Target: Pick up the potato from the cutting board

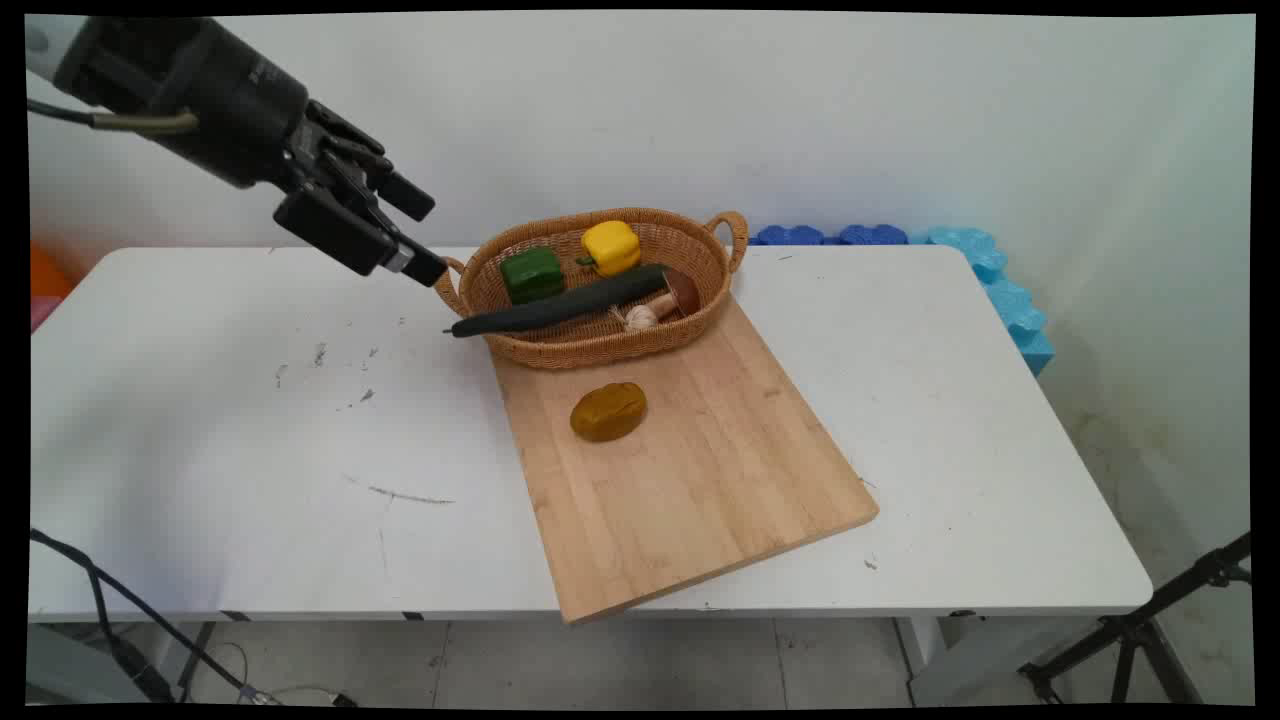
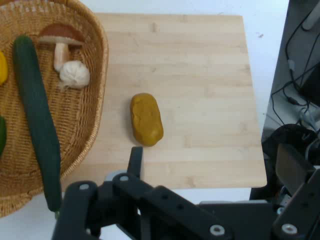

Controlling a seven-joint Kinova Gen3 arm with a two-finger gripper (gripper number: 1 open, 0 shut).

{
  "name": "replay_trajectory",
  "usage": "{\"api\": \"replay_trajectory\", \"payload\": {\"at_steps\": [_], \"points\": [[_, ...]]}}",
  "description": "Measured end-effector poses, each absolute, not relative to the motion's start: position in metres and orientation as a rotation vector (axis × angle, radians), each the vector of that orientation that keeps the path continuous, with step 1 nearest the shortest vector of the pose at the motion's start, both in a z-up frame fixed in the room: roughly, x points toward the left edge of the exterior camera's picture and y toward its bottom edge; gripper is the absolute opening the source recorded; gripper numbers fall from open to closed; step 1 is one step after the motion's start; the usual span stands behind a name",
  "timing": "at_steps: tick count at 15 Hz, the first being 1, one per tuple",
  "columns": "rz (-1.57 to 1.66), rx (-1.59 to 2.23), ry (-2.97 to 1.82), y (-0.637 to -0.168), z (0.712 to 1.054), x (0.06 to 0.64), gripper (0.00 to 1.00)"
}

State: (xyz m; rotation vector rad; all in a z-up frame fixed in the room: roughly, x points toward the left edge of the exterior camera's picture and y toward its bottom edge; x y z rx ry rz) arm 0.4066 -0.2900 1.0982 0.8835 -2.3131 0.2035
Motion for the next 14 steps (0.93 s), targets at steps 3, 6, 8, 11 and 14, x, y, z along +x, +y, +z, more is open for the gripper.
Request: {"api": "replay_trajectory", "payload": {"at_steps": [3, 6, 8, 11, 14], "points": [[0.208, 0.921, -2.313, -0.293, 1.086, 0.403, 1.0], [0.213, 0.969, -2.322, -0.298, 1.064, 0.395, 1.0], [0.218, 1.0, -2.336, -0.301, 1.044, 0.385, 1.0], [0.236, 1.041, -2.363, -0.311, 1.011, 0.367, 1.0], [0.25, 1.089, -2.375, -0.328, 0.979, 0.348, 1.0]]}}
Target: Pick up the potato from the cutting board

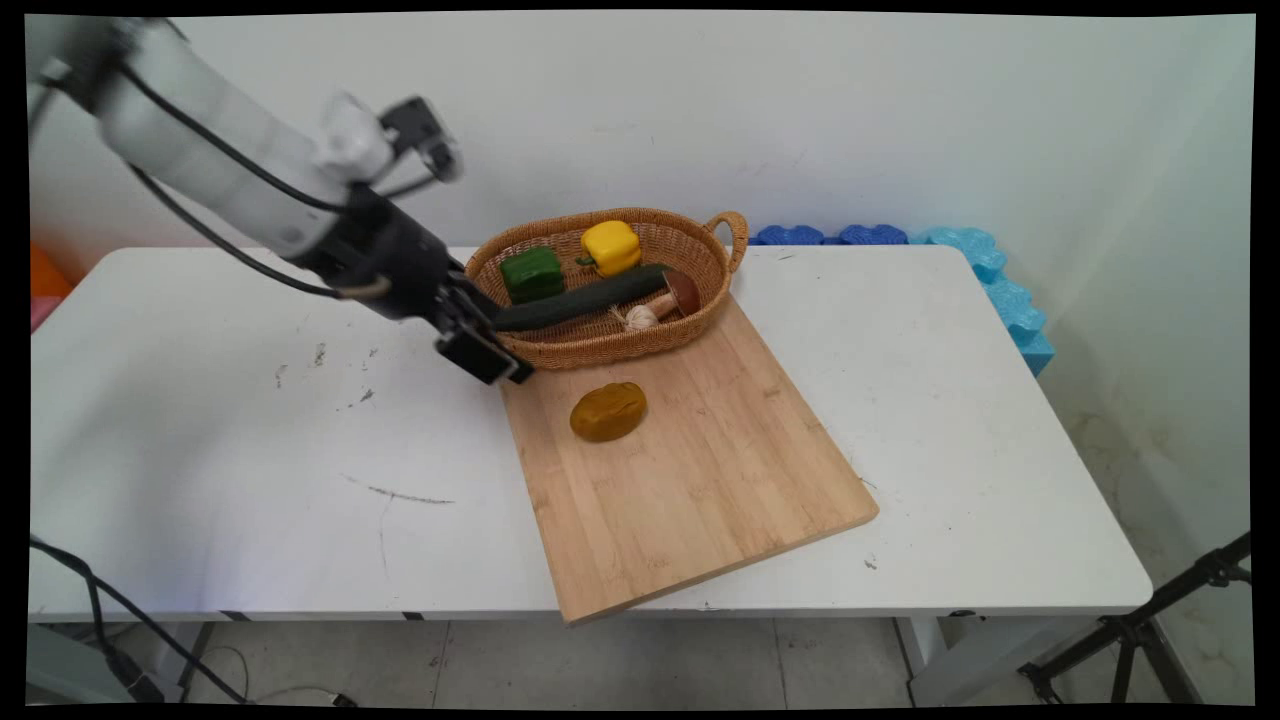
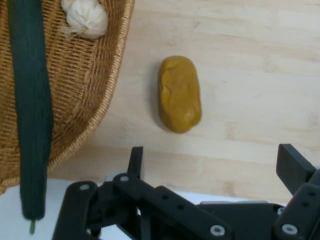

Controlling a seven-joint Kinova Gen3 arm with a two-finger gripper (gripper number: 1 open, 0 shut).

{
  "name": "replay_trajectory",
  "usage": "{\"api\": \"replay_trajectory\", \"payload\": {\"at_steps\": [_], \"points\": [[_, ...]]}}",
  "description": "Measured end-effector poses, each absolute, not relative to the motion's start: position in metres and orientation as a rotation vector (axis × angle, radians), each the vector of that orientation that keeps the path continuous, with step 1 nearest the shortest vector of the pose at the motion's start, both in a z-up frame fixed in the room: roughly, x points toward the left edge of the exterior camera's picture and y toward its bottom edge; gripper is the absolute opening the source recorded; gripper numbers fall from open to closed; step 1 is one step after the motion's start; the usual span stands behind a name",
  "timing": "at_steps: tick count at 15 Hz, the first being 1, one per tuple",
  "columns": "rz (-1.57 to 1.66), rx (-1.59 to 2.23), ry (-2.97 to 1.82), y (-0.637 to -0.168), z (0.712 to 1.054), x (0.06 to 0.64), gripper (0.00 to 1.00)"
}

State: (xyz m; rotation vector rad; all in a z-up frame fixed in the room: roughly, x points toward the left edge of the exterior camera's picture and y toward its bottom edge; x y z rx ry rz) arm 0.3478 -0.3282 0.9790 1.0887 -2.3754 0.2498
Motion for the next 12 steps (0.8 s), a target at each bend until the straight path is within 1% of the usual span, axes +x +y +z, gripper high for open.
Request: {"api": "replay_trajectory", "payload": {"at_steps": [2, 3, 7, 12], "points": [[0.253, 1.12, -2.378, -0.342, 0.957, 0.335, 1.0], [0.253, 1.133, -2.378, -0.347, 0.949, 0.33, 0.0], [0.235, 1.172, -2.382, -0.369, 0.912, 0.306, 0.0], [0.242, 1.186, -2.402, -0.393, 0.884, 0.29, 0.0]]}}
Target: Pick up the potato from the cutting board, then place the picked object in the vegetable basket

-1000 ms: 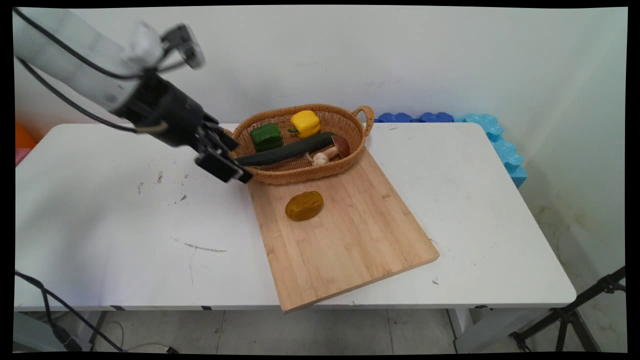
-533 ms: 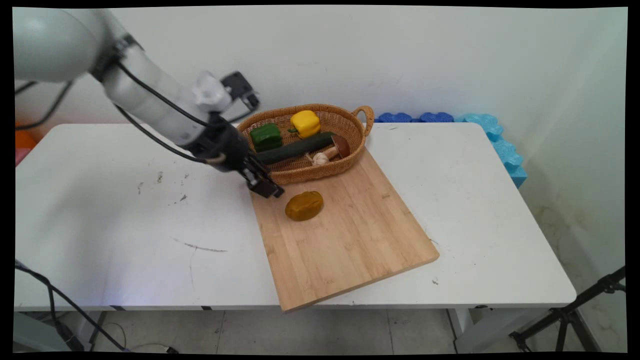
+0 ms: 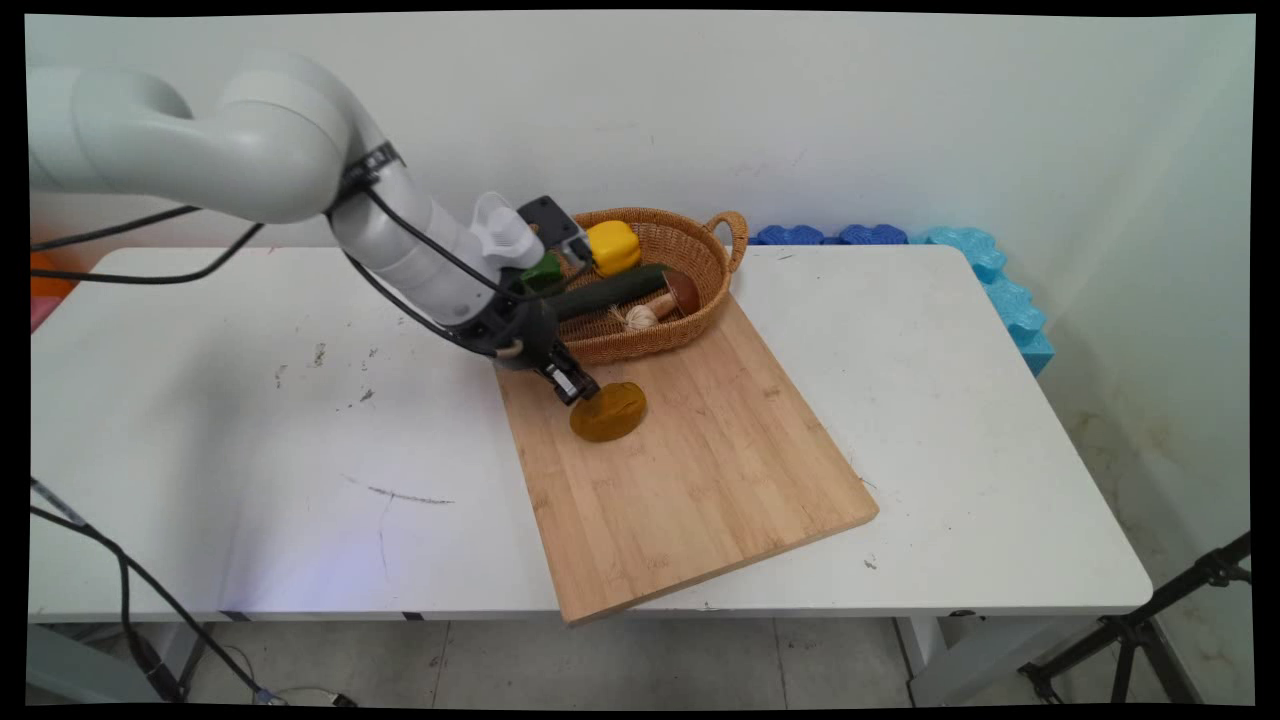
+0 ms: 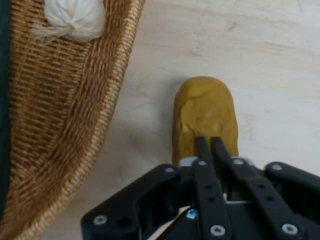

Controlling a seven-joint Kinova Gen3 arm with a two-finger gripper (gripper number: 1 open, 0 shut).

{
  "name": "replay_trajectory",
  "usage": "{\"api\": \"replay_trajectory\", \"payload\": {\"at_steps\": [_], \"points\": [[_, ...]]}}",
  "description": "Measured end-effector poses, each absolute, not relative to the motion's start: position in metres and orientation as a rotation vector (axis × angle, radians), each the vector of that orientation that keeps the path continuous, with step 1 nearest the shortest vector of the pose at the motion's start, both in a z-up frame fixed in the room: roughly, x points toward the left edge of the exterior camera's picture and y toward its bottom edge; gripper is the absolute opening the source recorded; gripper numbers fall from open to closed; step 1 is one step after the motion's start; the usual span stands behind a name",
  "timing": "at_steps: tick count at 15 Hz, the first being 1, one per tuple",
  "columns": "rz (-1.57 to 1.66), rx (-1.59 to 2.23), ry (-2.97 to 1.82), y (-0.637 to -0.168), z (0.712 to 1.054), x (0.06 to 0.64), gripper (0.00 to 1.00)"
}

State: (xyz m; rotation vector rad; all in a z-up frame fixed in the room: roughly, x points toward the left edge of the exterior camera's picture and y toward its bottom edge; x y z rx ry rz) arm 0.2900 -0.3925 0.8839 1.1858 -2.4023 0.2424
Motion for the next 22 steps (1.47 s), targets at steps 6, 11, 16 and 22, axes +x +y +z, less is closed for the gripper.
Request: {"api": "replay_trajectory", "payload": {"at_steps": [6, 11, 16, 22], "points": [[0.245, 1.182, -2.431, -0.401, 0.872, 0.279, 1.0], [0.243, 1.179, -2.441, -0.407, 0.862, 0.272, 1.0], [0.239, 1.181, -2.443, -0.413, 0.851, 0.265, 1.0], [0.243, 1.168, -2.443, -0.417, 0.844, 0.261, 0.0]]}}
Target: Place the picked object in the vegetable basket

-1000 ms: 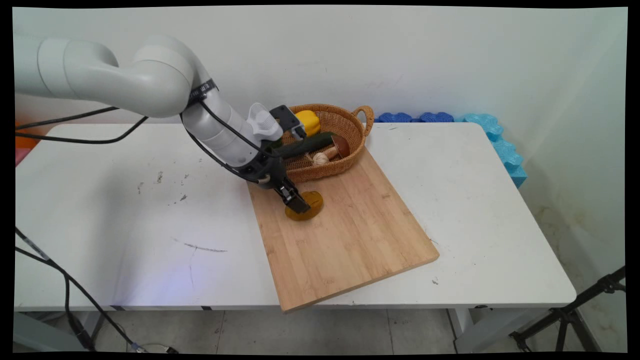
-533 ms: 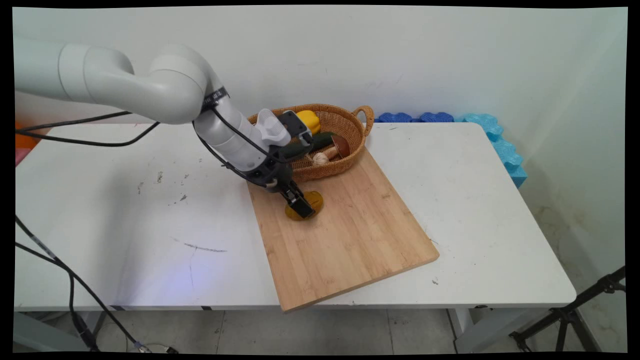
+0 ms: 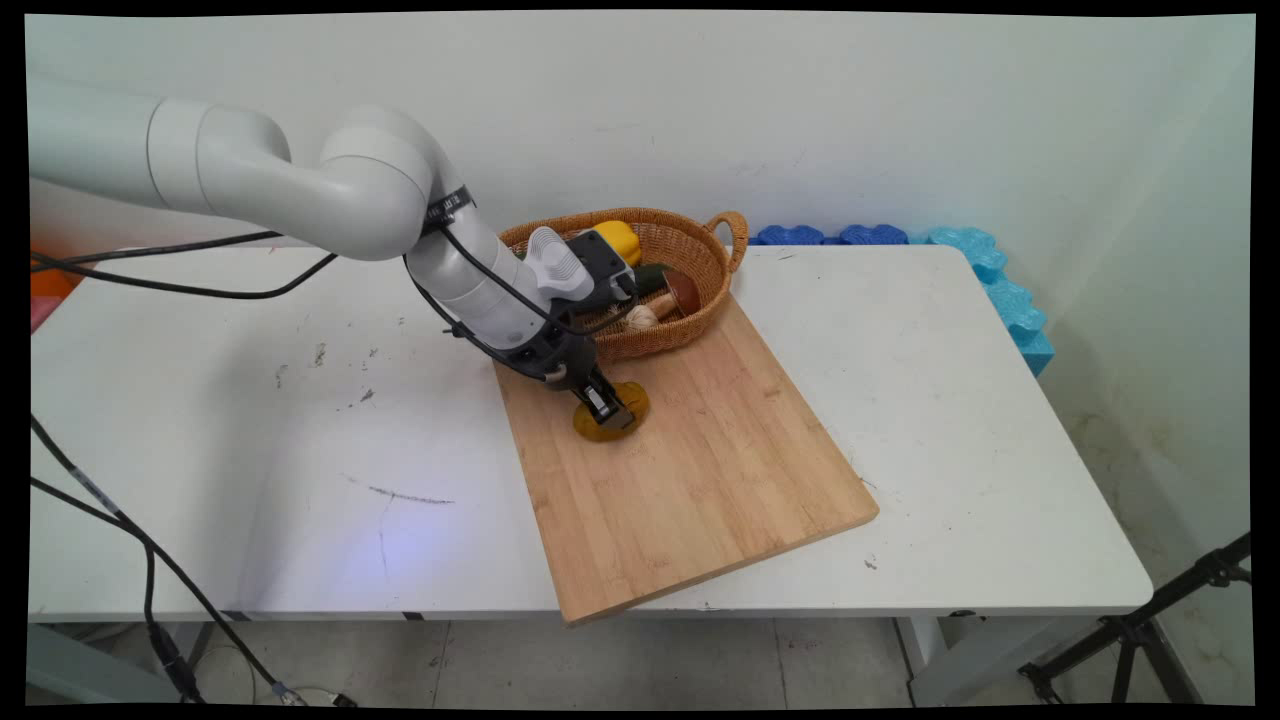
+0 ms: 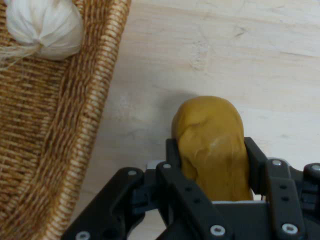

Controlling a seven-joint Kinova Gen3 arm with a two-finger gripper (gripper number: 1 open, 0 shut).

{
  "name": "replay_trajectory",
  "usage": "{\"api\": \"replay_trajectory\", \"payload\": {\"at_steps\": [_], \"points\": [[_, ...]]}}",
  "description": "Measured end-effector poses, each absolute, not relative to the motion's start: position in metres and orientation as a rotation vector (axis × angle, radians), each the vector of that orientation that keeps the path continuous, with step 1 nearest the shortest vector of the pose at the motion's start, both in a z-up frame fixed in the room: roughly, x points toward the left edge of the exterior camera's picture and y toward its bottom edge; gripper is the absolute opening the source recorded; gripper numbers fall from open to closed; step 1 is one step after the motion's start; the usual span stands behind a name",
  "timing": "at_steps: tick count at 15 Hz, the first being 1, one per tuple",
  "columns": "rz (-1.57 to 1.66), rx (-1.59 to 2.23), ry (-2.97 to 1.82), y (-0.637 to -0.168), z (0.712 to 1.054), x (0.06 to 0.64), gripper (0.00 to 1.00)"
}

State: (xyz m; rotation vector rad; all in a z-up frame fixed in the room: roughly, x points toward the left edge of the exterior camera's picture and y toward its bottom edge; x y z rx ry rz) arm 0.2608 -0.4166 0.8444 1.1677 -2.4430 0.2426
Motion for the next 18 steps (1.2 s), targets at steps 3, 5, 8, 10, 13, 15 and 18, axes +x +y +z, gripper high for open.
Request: {"api": "replay_trajectory", "payload": {"at_steps": [3, 5, 8, 10, 13, 15, 18], "points": [[0.242, 1.158, -2.437, -0.415, 0.851, 0.26, 0.0], [0.244, 1.148, -2.426, -0.412, 0.866, 0.262, 0.0], [0.255, 1.137, -2.411, -0.408, 0.9, 0.272, 0.0], [0.269, 1.136, -2.401, -0.407, 0.92, 0.279, 0.0], [0.311, 1.151, -2.37, -0.415, 0.957, 0.295, 0.0], [0.341, 1.174, -2.35, -0.423, 0.975, 0.305, 0.0], [0.386, 1.228, -2.329, -0.438, 0.987, 0.317, 0.0]]}}
